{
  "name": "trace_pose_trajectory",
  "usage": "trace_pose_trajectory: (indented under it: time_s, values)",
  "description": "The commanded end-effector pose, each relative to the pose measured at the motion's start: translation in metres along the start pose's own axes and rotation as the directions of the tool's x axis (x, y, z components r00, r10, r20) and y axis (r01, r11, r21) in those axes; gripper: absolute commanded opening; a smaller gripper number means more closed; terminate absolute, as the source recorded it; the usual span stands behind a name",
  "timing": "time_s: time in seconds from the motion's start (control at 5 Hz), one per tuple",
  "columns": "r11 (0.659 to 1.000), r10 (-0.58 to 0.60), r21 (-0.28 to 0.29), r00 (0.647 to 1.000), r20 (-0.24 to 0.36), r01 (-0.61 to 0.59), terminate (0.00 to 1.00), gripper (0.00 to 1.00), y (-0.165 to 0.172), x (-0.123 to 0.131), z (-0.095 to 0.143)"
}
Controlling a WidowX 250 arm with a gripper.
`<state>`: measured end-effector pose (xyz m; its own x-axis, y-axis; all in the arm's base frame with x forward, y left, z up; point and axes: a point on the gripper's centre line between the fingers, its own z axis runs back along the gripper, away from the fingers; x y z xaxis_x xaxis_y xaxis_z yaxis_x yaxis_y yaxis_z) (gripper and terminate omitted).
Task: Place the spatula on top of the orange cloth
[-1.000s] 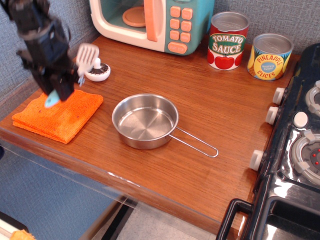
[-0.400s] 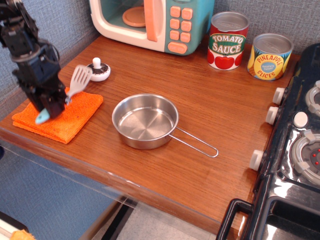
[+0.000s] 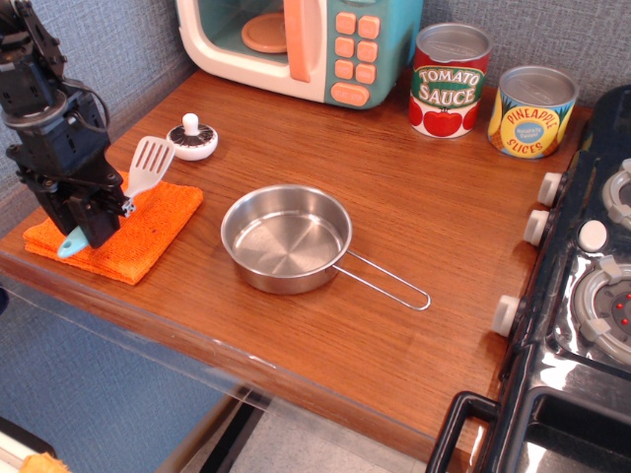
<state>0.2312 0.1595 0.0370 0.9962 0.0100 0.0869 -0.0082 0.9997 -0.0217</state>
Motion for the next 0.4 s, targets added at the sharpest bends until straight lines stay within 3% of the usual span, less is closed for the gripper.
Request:
trace_pose_trajectory:
  time_s: [0.0,0.2]
  values:
    - [0.998,0.022,0.053,0.999,0.029,-0.024,0.00,1.00,0.000,0.003,0.021]
    - [0.997,-0.036,0.066,0.998,0.047,0.033,0.00,1.00,-0.007,0.008,0.034]
